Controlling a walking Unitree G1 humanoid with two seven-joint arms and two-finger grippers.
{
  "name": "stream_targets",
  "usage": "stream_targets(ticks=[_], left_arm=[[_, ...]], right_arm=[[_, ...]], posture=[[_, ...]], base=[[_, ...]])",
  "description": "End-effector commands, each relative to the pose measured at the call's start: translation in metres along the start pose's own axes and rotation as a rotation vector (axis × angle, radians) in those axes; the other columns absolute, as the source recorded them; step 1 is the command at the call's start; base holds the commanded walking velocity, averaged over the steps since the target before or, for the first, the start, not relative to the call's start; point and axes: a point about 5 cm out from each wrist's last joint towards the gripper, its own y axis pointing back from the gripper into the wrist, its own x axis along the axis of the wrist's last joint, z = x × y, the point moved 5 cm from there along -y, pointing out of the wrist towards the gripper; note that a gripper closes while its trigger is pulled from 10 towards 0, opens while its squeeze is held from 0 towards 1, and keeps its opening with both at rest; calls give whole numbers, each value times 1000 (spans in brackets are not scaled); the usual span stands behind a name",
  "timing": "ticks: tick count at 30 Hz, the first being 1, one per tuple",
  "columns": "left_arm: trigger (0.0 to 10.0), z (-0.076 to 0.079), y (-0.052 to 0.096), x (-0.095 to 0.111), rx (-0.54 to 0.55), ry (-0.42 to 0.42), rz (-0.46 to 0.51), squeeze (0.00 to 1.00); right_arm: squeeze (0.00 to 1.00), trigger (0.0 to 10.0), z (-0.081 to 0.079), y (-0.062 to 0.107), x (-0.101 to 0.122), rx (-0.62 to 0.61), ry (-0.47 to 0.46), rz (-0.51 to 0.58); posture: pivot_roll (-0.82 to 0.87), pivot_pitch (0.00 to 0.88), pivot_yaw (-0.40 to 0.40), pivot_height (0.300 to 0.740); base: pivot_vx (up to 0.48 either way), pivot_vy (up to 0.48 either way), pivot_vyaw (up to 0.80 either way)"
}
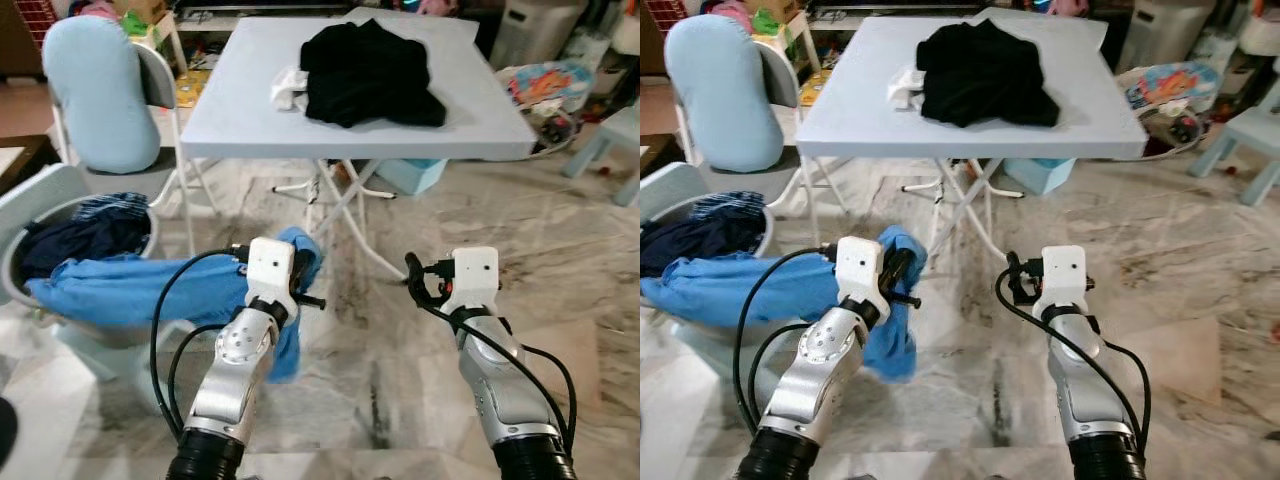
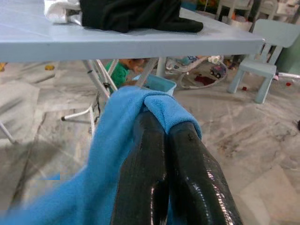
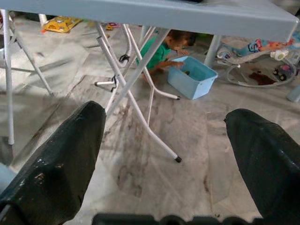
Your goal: Hang hanger
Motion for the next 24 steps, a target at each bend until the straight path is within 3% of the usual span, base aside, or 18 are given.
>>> stream_targets(ticks=[1, 3, 8, 9, 11, 13, 16, 20, 24], left_arm=[[10000, 10, -5, 22, -36, -11, 60, 0], [10000, 23, -11, 42, -69, -3, 109, 0], [10000, 24, -12, 42, -81, -16, 112, 0], [10000, 18, -11, 27, -83, -51, 64, 0], [10000, 14, -10, 21, -79, -62, 45, 0], [10000, 0, -7, 4, -43, -98, -7, 0], [10000, -19, -3, -14, 36, -88, -78, 0], [10000, -25, 0, -23, 53, -25, -109, 0], [10000, -25, 2, -22, 37, 1, -79, 0]], right_arm=[[0, 10000, 0, -1, 3, -7, 5, 11], [0, 10000, 5, -4, 6, -17, 10, 16], [0, 10000, 5, -5, 8, -18, 12, 18], [0, 10000, 4, -5, 8, -18, 11, 18], [0, 10000, 4, -5, 7, -16, 11, 17], [0, 10000, 1, -3, 6, -10, 2, 13], [0, 10000, -5, -2, 7, 13, -50, 21], [0, 10000, -6, -3, 8, 16, -43, 21], [0, 10000, -4, -3, 8, 19, -41, 20]], posture=[[-71, 125, 5, 740], [-70, 122, 3, 740], [-72, 118, 3, 740], [-71, 117, 4, 740], [-71, 117, 4, 740], [-64, 116, 5, 740], [-64, 116, 5, 740], [-67, 114, 5, 740], [-72, 113, -1, 740]], base=[[0, 0, 0], [0, 0, 0], [0, 0, 0], [0, 0, 0], [0, 0, 0], [0, 0, 0], [0, 0, 0], [0, 0, 0], [0, 135, 0]])
